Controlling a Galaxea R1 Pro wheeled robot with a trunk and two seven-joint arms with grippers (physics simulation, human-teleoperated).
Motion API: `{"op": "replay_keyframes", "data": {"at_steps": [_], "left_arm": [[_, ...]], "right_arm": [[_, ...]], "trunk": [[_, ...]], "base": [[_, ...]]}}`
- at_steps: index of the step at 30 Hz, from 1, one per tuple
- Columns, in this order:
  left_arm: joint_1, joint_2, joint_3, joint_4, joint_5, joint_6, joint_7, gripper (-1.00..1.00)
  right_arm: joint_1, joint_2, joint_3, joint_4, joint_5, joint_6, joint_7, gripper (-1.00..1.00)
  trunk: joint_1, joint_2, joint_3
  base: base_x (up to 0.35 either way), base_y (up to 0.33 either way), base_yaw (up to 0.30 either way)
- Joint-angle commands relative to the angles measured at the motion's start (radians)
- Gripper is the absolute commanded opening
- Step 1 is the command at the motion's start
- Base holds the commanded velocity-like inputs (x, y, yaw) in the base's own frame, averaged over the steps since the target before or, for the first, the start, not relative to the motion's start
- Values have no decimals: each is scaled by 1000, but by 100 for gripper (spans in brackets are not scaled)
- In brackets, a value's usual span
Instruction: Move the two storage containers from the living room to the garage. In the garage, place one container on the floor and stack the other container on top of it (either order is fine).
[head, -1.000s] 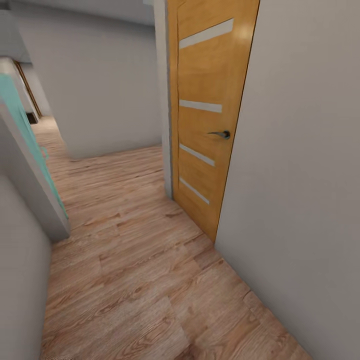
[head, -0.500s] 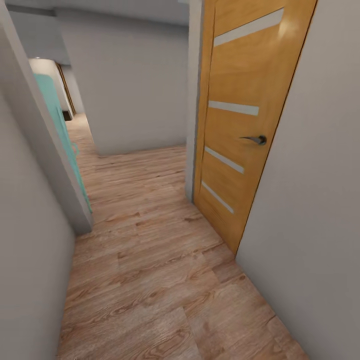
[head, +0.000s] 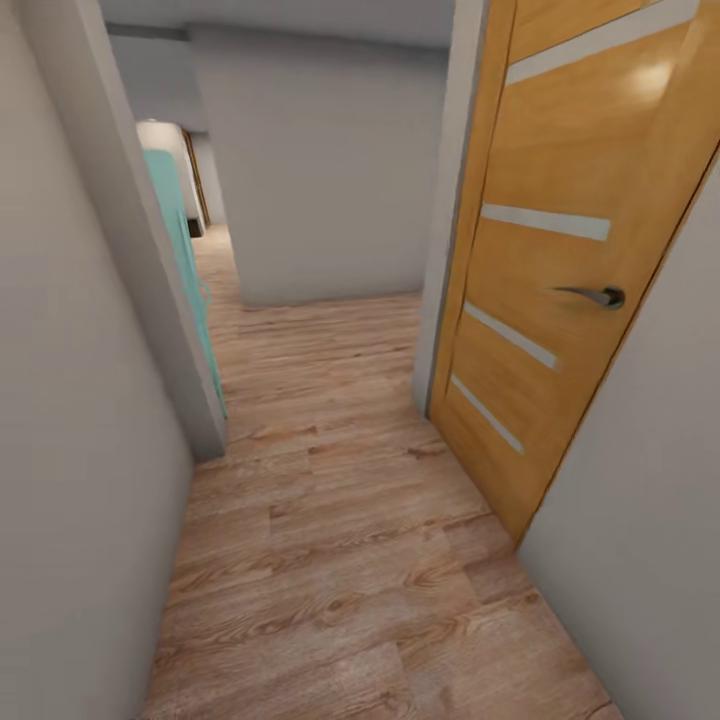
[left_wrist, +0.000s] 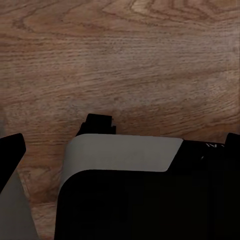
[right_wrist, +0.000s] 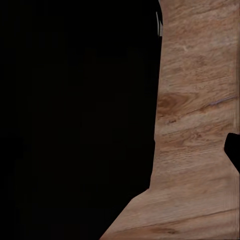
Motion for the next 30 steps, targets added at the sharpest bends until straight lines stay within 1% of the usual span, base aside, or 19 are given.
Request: {"op": "replay_keyframes", "data": {"at_steps": [1,14,22,25,30], "left_arm": [[-1,-1,5,1,-1,-2,2,100],[0,-1,5,1,-1,-2,2,100],[0,-1,5,1,-1,-3,2,100],[0,-1,5,1,-1,-3,2,100],[0,-1,5,1,-1,-4,2,100]], "right_arm": [[0,0,1,0,1,-3,-2,100],[0,0,1,0,1,-3,-2,100],[0,0,0,0,1,-3,-1,100],[0,0,0,0,1,-3,0,100],[0,0,1,1,1,-3,0,100]], "trunk": [[0,0,-1],[0,0,2],[0,0,6],[0,0,7],[0,0,8]], "base": [[195,0,287],[198,-27,287],[271,-13,283],[289,-2,161],[292,-30,56]]}}
